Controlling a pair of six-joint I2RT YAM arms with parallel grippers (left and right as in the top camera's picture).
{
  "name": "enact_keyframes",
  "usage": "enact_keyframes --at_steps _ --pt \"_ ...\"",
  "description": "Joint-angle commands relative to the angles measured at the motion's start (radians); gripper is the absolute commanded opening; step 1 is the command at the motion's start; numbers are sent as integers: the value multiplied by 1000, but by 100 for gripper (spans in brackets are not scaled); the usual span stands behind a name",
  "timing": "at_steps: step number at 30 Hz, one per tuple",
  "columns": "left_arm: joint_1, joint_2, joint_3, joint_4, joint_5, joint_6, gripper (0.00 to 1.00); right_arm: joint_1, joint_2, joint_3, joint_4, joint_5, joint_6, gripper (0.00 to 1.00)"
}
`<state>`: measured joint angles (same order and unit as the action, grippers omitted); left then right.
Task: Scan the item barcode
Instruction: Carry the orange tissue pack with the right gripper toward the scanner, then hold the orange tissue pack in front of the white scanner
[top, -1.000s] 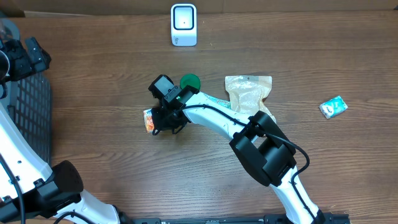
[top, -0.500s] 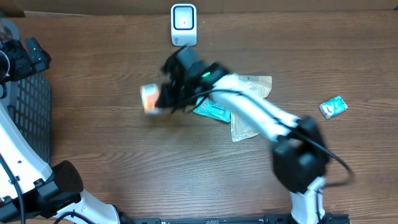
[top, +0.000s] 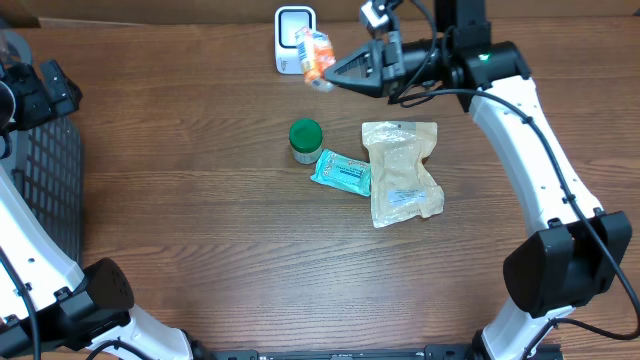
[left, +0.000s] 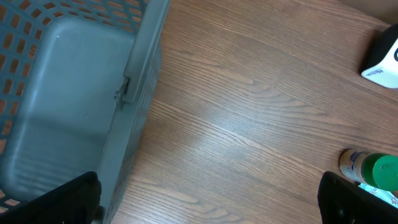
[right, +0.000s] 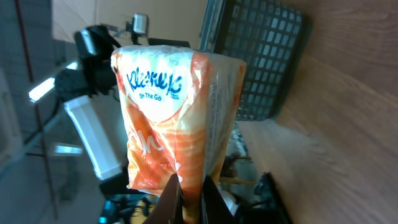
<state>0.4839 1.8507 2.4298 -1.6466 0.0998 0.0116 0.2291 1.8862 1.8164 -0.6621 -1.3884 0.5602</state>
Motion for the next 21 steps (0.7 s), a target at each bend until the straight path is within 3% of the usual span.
enact_keyframes --at_steps 1,8,14,21 --pt "-6 -13 12 1 1 19 99 -13 0 -3 7 -79 69 4" --pt "-6 -13 12 1 1 19 99 -11 0 -3 7 6 63 4" --pt "-6 -13 11 2 1 19 100 16 0 -3 -46 262 36 4" --pt "-6 -13 11 1 1 19 99 34 0 42 -43 362 43 4"
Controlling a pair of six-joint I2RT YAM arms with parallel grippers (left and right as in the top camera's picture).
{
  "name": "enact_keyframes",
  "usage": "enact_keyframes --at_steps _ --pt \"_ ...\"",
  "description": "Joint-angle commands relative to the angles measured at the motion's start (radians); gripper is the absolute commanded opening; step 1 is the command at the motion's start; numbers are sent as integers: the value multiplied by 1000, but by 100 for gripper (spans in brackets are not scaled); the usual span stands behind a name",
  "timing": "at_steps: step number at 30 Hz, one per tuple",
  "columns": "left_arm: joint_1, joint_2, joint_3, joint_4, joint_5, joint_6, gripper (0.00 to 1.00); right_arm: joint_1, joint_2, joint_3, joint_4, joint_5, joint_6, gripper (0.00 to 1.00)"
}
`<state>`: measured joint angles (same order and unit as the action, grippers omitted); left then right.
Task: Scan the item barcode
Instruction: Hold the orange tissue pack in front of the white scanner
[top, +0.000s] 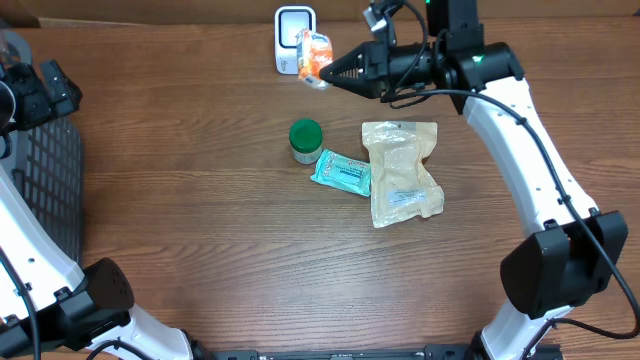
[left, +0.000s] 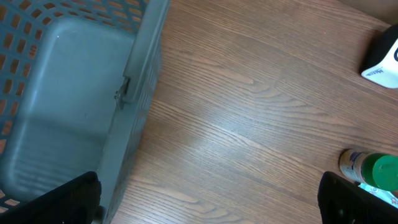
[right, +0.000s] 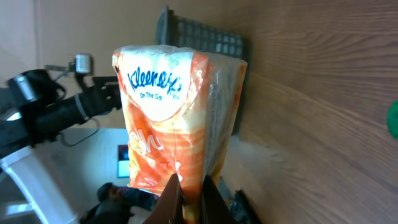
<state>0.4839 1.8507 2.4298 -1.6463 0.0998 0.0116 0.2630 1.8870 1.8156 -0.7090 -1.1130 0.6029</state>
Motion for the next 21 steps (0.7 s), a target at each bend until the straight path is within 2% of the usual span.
enact_keyframes --at_steps 1,6,10,14,16,18,19,21 --pt "-6 -13 12 1 1 19 100 0 -1 60 4 107 0 4" --pt "-6 -13 11 1 1 19 100 17 2 181 -3 364 -10 4" --pt "-6 -13 11 1 1 19 100 63 6 249 -22 822 -102 4" --pt "-6 -13 11 1 1 19 99 148 37 249 34 1321 -287 4" --pt "-6 -13 12 1 1 19 100 183 71 249 90 1484 -380 4" --pt "-6 -13 11 1 1 19 99 212 118 249 182 1616 -491 4" --pt "-6 -13 12 1 1 19 100 229 167 249 284 1677 -609 4" --pt "-6 -13 12 1 1 19 100 241 219 249 394 1696 -763 4"
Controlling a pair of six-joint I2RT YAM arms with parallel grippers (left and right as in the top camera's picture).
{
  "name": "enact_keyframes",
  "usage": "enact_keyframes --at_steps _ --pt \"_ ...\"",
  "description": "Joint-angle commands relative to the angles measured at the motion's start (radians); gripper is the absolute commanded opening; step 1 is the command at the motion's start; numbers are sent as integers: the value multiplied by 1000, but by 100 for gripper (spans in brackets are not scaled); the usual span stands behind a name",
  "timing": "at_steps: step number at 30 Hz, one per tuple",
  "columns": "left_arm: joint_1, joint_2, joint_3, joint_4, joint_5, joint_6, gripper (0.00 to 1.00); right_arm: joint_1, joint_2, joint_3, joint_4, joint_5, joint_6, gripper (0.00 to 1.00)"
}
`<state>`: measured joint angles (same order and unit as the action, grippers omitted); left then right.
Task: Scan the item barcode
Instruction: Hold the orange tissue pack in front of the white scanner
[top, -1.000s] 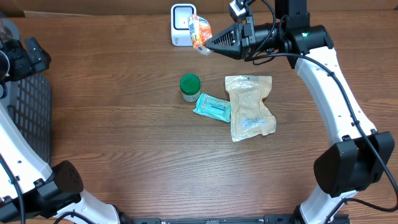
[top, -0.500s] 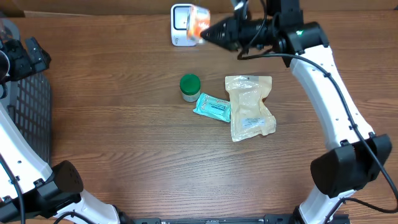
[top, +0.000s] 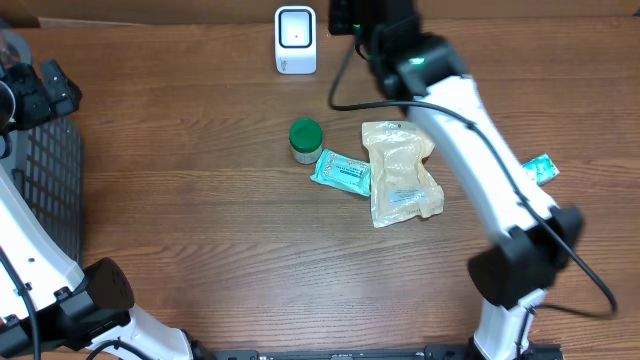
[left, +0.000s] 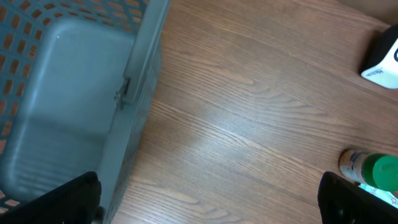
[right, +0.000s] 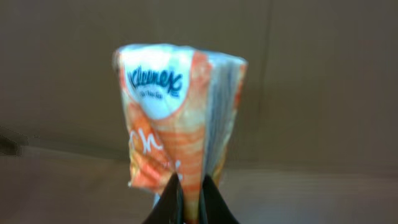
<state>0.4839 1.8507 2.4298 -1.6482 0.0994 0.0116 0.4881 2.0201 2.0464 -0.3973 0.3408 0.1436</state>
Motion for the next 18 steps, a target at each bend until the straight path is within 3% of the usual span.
enact_keyframes --at_steps 1,8,13,18 --pt "-6 -13 12 3 1 19 100 20 123 18 146 242 -387 4" --pt "-6 -13 12 3 1 19 99 22 312 18 420 236 -837 4" --pt "-6 -13 11 3 1 19 100 21 411 18 432 159 -1074 4" --pt "-6 -13 11 3 1 19 100 24 479 18 429 159 -1147 4"
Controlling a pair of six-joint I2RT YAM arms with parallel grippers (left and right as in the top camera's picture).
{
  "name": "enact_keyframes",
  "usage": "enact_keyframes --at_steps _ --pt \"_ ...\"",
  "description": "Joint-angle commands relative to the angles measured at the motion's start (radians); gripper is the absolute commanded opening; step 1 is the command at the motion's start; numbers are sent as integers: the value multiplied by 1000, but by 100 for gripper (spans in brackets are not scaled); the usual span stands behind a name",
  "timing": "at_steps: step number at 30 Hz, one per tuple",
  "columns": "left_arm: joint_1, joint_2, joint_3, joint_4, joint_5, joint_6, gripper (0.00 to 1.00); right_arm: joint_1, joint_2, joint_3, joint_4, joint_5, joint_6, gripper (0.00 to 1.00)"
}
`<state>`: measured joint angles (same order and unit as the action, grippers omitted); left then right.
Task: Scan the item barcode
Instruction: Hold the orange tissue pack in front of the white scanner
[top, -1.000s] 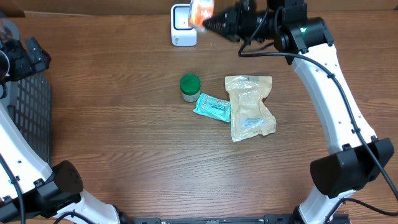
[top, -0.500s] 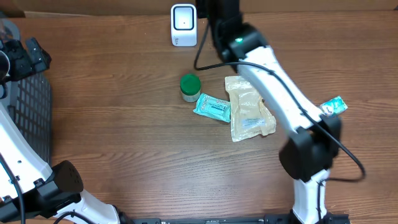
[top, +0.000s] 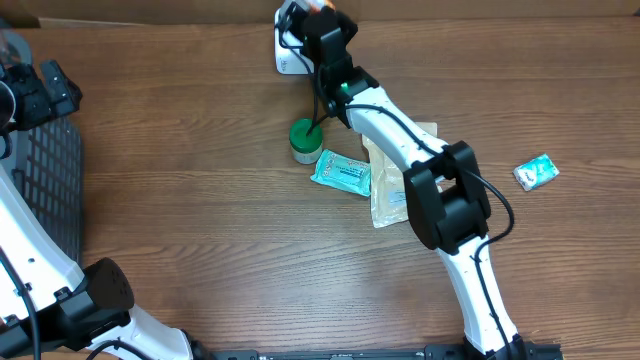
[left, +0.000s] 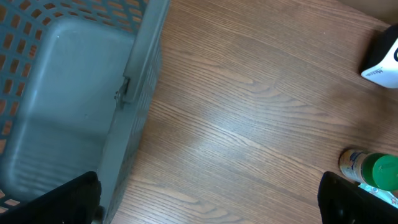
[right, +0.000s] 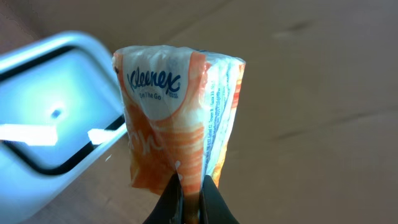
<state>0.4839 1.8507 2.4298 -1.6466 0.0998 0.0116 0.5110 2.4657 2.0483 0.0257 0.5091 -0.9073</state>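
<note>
My right gripper (right: 189, 194) is shut on the lower edge of an orange and white Kleenex tissue pack (right: 180, 106), held upright. The white scanner (right: 53, 109) with its lit window fills the left of the right wrist view, just behind the pack. From overhead, the right gripper (top: 322, 22) is at the scanner (top: 286, 58) at the table's back edge, and only a bit of the orange pack (top: 318, 5) shows. My left gripper (left: 208, 208) is open over bare wood beside the basket, far to the left.
A green-capped bottle (top: 305, 138), a teal packet (top: 341, 172) and a beige pouch (top: 402, 178) lie mid-table under the right arm. Another small teal packet (top: 535, 172) lies at the right. A grey basket (left: 62, 93) stands at the left edge.
The right gripper has moved left from the back wall to the scanner. The tissue pack is now close beside the lit scanner window. The left arm has not moved.
The right gripper held the tissue pack just right of the scanner, pointing left across the table. Then it faced the brown back wall with the pack still in it. Now the pack is up against the scanner window. The left gripper stayed open by the basket.
</note>
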Motion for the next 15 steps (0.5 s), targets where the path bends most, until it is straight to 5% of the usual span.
enact_keyframes --at_steps 1,15 --pt "-6 -13 12 1 1 19 100 0 45 16 3 -13 -96 4" --pt "-6 -13 12 1 1 19 100 39 51 14 15 -13 -97 4"
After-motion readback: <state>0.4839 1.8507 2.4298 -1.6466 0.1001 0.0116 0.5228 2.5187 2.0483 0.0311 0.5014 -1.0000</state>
